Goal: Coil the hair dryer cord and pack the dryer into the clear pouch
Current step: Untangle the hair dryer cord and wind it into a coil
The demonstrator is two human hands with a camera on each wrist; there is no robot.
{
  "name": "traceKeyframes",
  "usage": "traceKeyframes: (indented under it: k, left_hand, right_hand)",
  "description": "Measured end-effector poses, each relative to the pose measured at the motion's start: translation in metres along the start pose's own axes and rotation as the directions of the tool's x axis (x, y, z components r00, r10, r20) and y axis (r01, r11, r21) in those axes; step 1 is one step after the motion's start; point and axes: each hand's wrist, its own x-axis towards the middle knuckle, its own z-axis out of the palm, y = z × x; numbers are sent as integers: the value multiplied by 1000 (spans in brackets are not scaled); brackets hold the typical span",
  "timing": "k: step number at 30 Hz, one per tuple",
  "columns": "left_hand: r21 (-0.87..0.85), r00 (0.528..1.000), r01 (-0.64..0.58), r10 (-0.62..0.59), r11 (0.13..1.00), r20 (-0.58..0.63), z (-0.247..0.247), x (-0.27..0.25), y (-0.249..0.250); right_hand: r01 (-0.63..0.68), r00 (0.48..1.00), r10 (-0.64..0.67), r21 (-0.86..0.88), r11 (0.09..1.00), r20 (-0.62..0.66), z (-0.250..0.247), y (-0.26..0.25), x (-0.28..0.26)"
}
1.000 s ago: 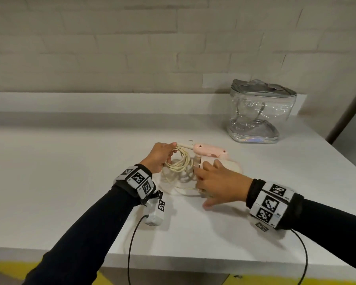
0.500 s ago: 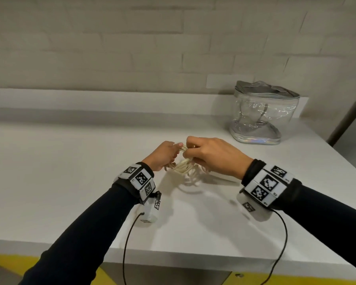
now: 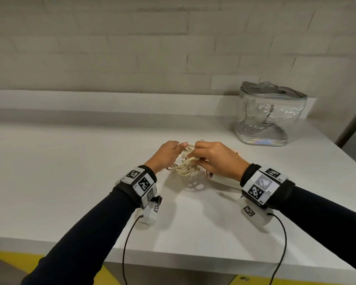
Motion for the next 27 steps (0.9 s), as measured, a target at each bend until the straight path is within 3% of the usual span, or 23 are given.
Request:
traceKeyframes:
  k: [8,14,17,23,25,27]
  left_hand:
    - [46,991,-60,65,997,-117,1,-3,2]
    - [149,955,-151,183,977,-232,5,-4,5]
    - [86,963,-123,140,989,-232,2,-5,7]
    - [-235,989,-56,22,970,-145,8,-8,16]
    - [-259,993,-68,39,964,-114,6,-11,18]
    - [-244,993,-92,71,965,-92,4,-13,20]
  right_hand:
    - [9,995,-5,39,999,-101,7,2,2]
    - [65,997,-70,-217,974,-17,16,9,9]
    - [69,994,-86,-213,975,-68,18,10,14]
    - [-217,963,234,131,967,-131,18,8,26]
    - [-346,927,370,253,904,-55,13,9,29]
    - [-482,876,472,217,849,96,8,13,33]
